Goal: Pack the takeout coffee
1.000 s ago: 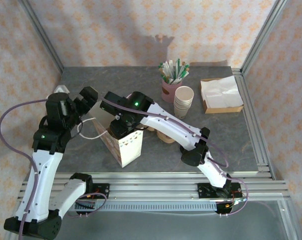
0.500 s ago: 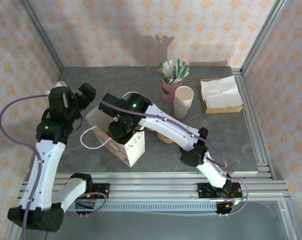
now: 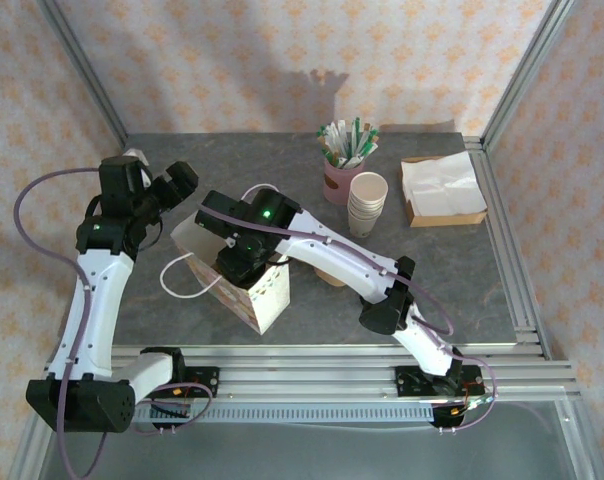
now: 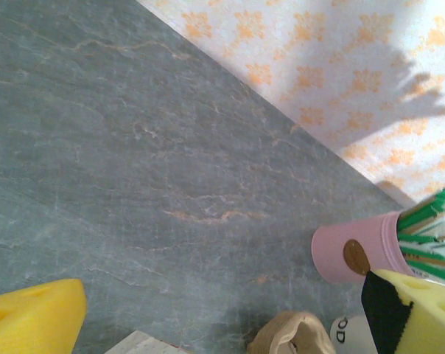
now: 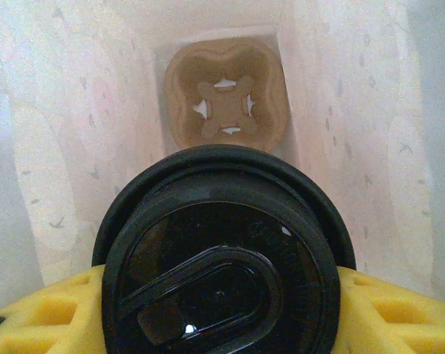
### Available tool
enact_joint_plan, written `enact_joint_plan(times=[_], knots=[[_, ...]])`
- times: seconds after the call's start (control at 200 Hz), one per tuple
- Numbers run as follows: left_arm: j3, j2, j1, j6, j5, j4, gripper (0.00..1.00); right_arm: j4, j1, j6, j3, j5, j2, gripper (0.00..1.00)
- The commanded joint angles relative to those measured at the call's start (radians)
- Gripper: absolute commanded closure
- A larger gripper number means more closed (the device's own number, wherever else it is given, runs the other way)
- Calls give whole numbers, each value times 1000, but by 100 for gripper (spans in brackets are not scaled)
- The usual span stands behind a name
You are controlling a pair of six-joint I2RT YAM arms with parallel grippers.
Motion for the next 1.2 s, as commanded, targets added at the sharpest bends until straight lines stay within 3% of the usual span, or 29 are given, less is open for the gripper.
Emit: enact_joint_plan(times=[0.0,1.191], knots=[[24,14,12,80,37,-27,3,-63,7,-28,36,22,21,51],[-39,17,13,138,111,17,3,-125,7,-94,31,-4,103,52]])
